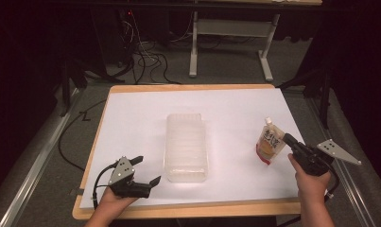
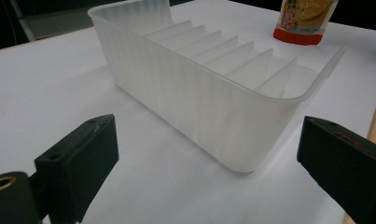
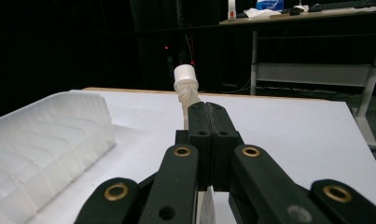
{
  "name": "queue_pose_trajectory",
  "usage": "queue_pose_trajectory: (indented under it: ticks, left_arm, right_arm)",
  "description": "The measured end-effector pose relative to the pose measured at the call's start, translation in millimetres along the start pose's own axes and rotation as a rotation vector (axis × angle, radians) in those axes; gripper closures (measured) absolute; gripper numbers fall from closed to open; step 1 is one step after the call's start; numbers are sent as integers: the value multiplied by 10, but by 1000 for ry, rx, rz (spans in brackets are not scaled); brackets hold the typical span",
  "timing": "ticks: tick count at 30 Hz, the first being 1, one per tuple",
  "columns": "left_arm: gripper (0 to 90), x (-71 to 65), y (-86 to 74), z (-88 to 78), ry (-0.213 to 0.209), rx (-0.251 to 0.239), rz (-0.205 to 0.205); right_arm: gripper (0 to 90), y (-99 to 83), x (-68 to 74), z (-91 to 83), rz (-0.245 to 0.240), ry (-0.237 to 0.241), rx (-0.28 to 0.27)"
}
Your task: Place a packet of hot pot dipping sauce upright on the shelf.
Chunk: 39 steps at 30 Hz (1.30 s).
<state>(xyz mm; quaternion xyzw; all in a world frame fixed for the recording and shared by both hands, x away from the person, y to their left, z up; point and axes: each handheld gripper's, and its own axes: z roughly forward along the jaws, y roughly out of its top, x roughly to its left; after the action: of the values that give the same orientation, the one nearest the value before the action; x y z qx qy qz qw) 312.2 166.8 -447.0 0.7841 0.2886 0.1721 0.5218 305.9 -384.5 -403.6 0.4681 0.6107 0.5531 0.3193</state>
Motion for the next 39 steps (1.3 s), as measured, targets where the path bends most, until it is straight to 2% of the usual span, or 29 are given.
queue_pose_trajectory:
  ticks: [6, 10, 18, 24, 30, 36, 38, 39]
  left_arm:
    - [60, 2, 0, -1, -1, 0, 0]
    - [61, 3, 0, -3, 0, -1, 0]
    - [60, 2, 1, -3, -1, -1, 0]
    - [61, 5, 1, -10, 2, -5, -1]
    - [61, 4, 3, -13, 1, -7, -3]
    - [61, 5, 5, -22, 0, -8, -4]
    - [61, 5, 5, -24, 1, -11, -4]
    - [61, 5, 5, -24, 1, -11, -4]
  right_arm:
    - [869, 6, 10, 4, -8, 4, 1]
    - [796, 10, 10, 7, 6, 28, 6]
    - [602, 4, 63, 36, -20, 36, 42]
    - [529, -19, 83, 57, -30, 26, 65]
    - [504, -84, 82, 97, -21, 33, 121]
    - [493, -164, 101, 198, -26, 44, 222]
    - [534, -206, 107, 241, -9, 26, 258]
    - [534, -206, 107, 241, -9, 26, 258]
